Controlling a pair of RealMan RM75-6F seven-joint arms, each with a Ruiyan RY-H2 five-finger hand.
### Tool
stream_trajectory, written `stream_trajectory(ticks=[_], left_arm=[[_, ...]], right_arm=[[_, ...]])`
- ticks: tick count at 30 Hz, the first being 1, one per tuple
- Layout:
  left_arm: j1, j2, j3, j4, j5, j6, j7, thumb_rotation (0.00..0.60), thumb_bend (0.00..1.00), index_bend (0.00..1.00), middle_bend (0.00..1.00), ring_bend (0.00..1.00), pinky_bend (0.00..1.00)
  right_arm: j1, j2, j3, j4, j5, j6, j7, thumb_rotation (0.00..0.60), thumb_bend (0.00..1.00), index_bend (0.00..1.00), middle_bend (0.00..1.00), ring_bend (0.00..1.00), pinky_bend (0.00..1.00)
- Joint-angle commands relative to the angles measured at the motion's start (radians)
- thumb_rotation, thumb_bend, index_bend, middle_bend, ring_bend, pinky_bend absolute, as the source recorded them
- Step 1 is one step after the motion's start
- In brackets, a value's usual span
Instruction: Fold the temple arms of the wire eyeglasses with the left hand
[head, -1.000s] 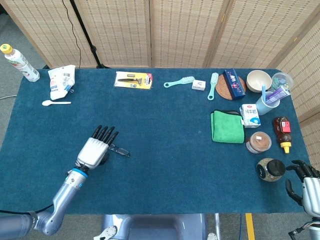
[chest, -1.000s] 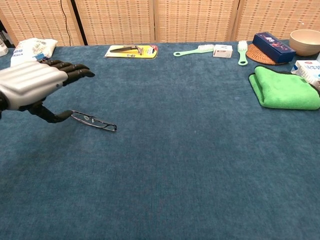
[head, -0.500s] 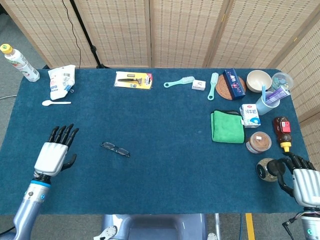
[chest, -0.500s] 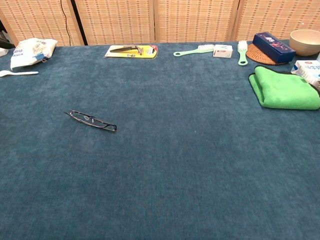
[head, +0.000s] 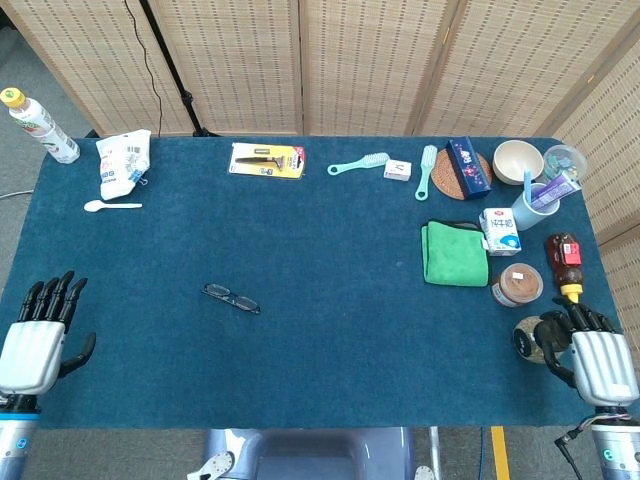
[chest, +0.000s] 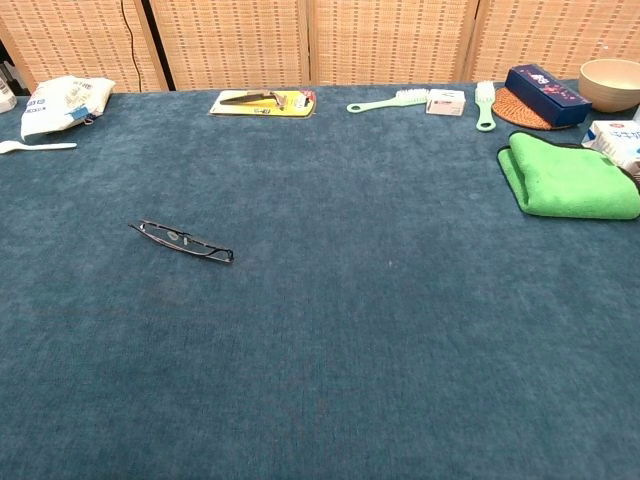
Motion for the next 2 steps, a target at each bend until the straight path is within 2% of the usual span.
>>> stream_trajectory(ticks=[1, 2], left_arm=[[0.011, 0.006, -0.004, -0.003, 0.003, 0.006, -0.008, 0.520, 0.39, 0.00, 0.00, 0.00, 0.00], [0.017, 0.008, -0.008, -0.003, 0.005, 0.009, -0.010, 0.520, 0.39, 0.00, 0.00, 0.00, 0.00]], right_arm=[[0.001, -0.001, -0.001, 0.001, -0.001, -0.001, 0.001, 0.600, 0.48, 0.35, 0.22, 0.23, 0.27], [0.002, 0.000, -0.002, 0.001, -0.002, -0.001, 0.002, 0.600, 0.48, 0.35, 0.22, 0.23, 0.27]])
